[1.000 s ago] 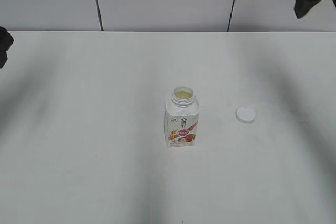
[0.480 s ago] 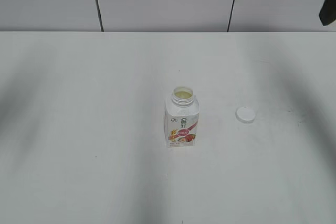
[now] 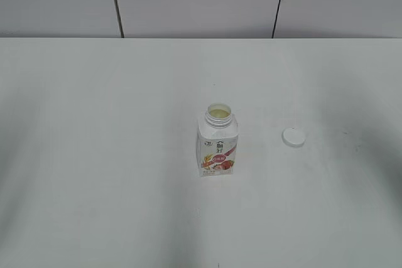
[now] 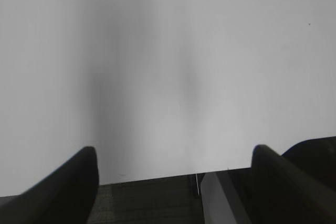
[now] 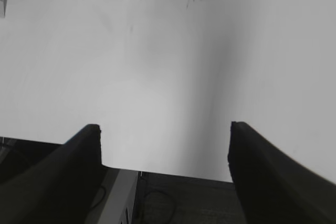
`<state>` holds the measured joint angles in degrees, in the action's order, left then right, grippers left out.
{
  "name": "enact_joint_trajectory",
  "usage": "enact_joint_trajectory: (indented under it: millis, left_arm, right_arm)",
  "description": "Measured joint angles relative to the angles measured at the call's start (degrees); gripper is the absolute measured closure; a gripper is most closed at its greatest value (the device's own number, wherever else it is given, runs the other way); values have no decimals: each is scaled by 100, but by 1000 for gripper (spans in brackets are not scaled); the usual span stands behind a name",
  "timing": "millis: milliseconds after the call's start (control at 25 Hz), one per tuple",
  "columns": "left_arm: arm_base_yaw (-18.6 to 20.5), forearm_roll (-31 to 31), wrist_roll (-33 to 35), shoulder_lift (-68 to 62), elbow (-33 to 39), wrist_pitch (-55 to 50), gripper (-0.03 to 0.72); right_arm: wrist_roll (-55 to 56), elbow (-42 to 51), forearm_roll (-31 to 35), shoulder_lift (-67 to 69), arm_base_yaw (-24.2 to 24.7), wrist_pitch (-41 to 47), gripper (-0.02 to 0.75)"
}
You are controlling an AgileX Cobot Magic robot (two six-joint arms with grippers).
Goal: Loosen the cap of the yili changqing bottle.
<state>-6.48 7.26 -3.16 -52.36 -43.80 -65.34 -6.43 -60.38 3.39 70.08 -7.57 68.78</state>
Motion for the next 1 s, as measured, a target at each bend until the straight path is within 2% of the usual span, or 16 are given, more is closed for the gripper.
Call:
enact_joint_trajectory:
  millis: [360,600,1000]
  left_arm:
    - [0,-139,0,1479,829,125,144]
    - [0,-564,0,2155,1333,429,144]
    - [0,-650,29,3286,1377,481,144]
  right_arm:
    - [0,1440,5,-1115,0,-594,150]
    - [0,2159,53,-1858,0,-836,150]
    - [-5,2928,106,-3348,0,-865,150]
